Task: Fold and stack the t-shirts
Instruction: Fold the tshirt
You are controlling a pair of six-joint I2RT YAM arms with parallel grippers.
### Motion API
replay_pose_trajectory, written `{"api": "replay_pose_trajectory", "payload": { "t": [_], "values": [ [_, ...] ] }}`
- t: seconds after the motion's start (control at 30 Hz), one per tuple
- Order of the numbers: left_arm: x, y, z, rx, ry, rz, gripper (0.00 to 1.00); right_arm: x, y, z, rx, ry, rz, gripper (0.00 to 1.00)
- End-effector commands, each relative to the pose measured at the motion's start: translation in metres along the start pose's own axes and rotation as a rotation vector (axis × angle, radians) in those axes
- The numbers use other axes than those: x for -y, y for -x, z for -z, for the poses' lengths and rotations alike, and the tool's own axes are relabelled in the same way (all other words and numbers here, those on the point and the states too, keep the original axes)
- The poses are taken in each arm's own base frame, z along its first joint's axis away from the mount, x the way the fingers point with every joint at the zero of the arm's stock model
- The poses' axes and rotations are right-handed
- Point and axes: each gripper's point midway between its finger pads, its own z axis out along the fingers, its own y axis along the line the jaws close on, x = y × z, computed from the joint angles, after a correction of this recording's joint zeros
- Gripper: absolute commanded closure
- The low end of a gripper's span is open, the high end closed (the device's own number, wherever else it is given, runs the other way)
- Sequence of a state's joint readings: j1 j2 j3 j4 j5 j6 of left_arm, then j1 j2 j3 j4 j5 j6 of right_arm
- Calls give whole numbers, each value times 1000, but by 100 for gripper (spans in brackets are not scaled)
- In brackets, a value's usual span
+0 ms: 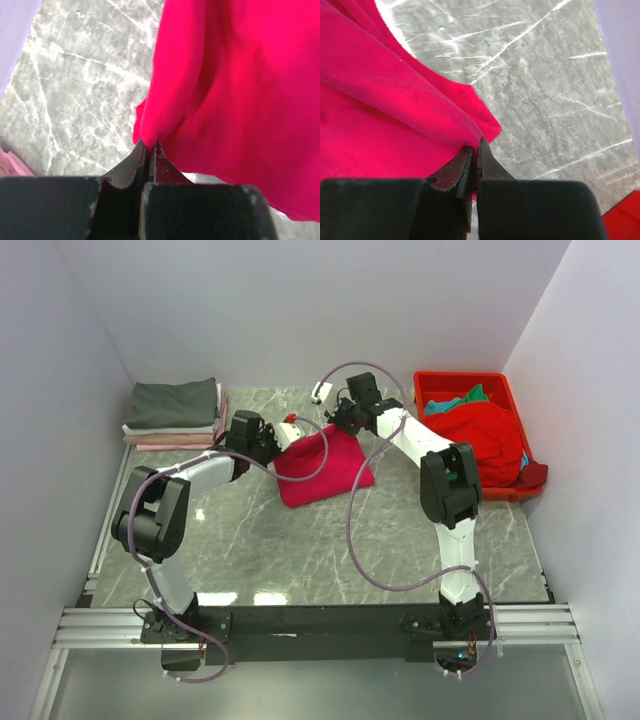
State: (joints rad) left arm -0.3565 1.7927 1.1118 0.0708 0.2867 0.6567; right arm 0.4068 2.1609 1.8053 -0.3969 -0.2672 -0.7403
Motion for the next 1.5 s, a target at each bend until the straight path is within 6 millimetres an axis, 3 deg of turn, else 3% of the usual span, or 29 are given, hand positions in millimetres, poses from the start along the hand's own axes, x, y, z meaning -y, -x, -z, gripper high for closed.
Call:
{"api": "replay_pose_trajectory", "payload": {
  "t": [0.0,0.27,0.33,0.4,0.43,0.47,0.53,0.6,0.63,0.67,0.7,0.73,0.77,0.8,0.83,0.87,0.9,1.03,1.07,1.13,1.17,1.23,1.3,1.33,1.47],
  "values": [
    [-35,26,0,66,111,0,100,34,23,6,55,-113,-12,100],
    [-35,15,-11,28,120,61,100,33,16,-3,51,-116,-31,97],
    [-34,12,-11,18,123,76,100,36,17,-5,52,-133,-38,85],
    [-38,7,-9,-13,153,121,98,38,18,-7,57,-149,-55,57],
    [-40,5,-9,-24,171,182,94,44,22,-6,72,-182,-60,46],
    [-46,7,-8,-33,198,213,73,49,25,-3,84,-213,-94,30],
    [-58,-1,-7,-77,284,314,35,67,27,2,102,-321,-142,21],
    [-74,8,-2,-83,354,377,8,79,31,11,129,-404,-224,17],
    [-84,11,3,-79,407,445,4,89,31,18,134,-461,-258,16],
    [-105,22,14,-71,501,480,1,94,33,27,137,-493,-300,16],
    [-110,20,22,-98,540,517,0,92,26,30,119,-471,-314,16],
    [-119,29,32,-76,592,592,1,93,33,45,143,-464,-322,16],
    [-132,39,44,-56,648,630,0,76,32,43,159,-372,-323,16],
    [-133,43,49,-47,650,683,1,59,27,47,138,-287,-320,16],
    [-130,46,61,-41,639,760,1,55,29,64,152,-230,-314,16],
    [-118,54,59,-17,545,799,0,26,38,67,201,-54,-280,19],
    [-108,56,61,-11,492,838,1,6,28,74,170,40,-297,20],
    [-46,55,69,-5,275,1059,1,-33,24,108,214,240,-383,33],
    [-23,35,65,-50,244,1115,2,-41,15,113,204,276,-411,36],
    [2,29,66,-65,189,1250,2,-66,21,135,237,388,-419,36],
    [20,10,63,-114,183,1305,2,-79,13,140,225,422,-437,36],
    [41,1,55,-145,128,1409,2,-90,20,160,262,441,-434,36],
    [54,-15,42,-168,125,1457,1,-102,14,166,257,450,-445,36],
    [61,-14,38,-165,77,1479,1,-104,17,174,269,449,-442,36],
    [72,-20,21,-177,39,1533,1,-117,6,182,248,450,-451,36]
  ]
}}
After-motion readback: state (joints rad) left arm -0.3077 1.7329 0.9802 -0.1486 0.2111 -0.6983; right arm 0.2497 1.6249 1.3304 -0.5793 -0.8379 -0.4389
